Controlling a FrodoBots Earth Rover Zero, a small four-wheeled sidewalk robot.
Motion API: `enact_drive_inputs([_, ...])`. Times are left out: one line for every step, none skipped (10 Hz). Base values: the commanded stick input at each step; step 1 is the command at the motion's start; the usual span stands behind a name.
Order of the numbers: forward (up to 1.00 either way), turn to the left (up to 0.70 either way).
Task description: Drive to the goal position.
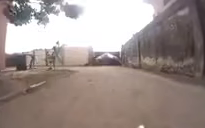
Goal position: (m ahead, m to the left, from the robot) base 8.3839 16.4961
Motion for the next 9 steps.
enact_drive_inputs([1.0,0.0])
enact_drive_inputs([1.0,0.0])
enact_drive_inputs([1.0,0.0])
enact_drive_inputs([1.0,0.0])
enact_drive_inputs([1.0,0.0])
enact_drive_inputs([1.0,0.0])
enact_drive_inputs([1.0,0.0])
enact_drive_inputs([1.0,0.0])
enact_drive_inputs([1.0,0.0])
